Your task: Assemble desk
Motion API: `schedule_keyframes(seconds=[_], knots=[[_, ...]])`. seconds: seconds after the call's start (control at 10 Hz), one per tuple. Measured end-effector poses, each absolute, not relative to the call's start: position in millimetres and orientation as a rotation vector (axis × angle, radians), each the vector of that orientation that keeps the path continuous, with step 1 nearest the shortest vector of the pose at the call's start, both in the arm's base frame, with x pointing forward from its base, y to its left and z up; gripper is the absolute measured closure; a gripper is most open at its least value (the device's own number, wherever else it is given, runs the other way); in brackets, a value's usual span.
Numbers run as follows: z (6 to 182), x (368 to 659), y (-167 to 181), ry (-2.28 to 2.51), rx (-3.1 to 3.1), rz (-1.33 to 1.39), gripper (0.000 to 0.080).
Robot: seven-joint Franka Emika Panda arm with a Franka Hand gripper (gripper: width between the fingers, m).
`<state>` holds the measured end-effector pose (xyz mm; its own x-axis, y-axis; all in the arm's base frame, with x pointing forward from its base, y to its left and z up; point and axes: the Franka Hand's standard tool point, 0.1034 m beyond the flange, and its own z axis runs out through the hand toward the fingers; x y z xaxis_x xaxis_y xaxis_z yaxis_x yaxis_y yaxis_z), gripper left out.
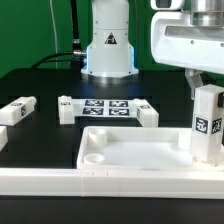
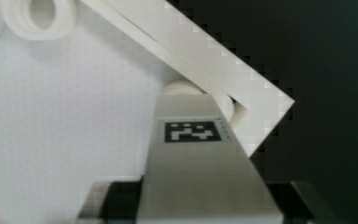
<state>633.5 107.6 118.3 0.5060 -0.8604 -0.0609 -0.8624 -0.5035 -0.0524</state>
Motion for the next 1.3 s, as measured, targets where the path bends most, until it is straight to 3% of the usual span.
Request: schedule_keyframes(seconds=[0.2, 0.4, 0.5, 0.6, 1.3], knots=[[118.2, 633.5, 108.5, 1.504, -2.671, 0.038, 0.0509], [118.1, 631.9, 109.6, 1.337, -2.763, 0.043, 0.0222], [118.2, 631.9, 110.1, 1.27, -2.794, 0.04, 0.0222], [118.1, 631.9, 110.5, 1.132, -2.852, 0.034, 0.0164], [118.2, 635.6, 110.6, 0.155, -3.084, -0.049, 0.0151]])
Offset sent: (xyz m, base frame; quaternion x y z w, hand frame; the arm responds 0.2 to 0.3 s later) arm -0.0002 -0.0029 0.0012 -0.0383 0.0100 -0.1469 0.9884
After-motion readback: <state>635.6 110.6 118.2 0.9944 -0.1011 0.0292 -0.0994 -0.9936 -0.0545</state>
